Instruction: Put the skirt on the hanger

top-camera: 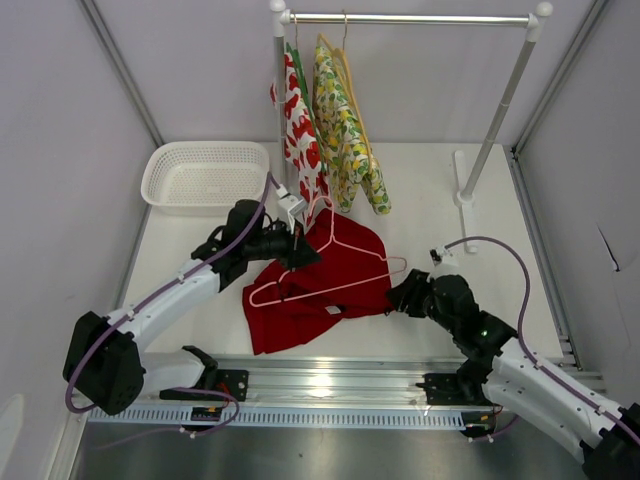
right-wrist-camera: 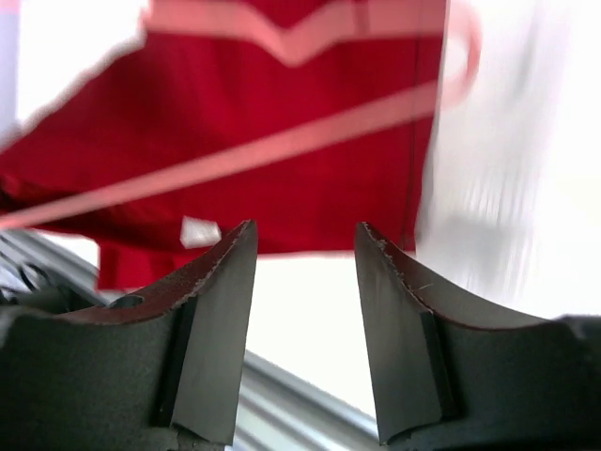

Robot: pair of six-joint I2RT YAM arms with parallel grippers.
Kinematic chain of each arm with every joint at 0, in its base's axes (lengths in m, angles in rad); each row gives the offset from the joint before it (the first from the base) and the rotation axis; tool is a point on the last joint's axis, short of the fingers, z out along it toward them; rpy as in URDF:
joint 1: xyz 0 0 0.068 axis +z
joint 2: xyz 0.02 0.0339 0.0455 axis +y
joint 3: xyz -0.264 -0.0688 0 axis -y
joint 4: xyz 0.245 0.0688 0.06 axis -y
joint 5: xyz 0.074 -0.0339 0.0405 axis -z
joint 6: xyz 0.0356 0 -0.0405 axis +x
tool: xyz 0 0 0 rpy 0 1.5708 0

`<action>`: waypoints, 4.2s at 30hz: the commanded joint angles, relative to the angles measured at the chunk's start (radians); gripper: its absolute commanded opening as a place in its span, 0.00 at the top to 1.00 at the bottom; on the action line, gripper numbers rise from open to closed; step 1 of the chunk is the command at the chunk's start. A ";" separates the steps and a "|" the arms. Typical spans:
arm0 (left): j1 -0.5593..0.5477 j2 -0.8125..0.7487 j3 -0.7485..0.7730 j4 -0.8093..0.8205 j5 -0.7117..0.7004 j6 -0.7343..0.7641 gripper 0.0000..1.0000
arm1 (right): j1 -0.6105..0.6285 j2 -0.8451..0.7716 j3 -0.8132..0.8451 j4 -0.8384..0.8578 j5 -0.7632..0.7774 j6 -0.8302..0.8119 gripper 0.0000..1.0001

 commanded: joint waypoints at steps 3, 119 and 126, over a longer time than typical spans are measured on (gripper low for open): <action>0.010 -0.031 -0.005 0.066 -0.021 -0.026 1.00 | 0.121 -0.004 -0.041 -0.124 0.120 0.123 0.57; -0.327 -0.117 0.031 -0.033 -0.511 0.289 1.00 | -0.456 0.412 0.188 -0.025 -0.267 -0.104 1.00; -0.364 -0.094 0.042 -0.050 -0.538 0.309 1.00 | -0.456 0.423 0.199 -0.031 -0.279 -0.117 1.00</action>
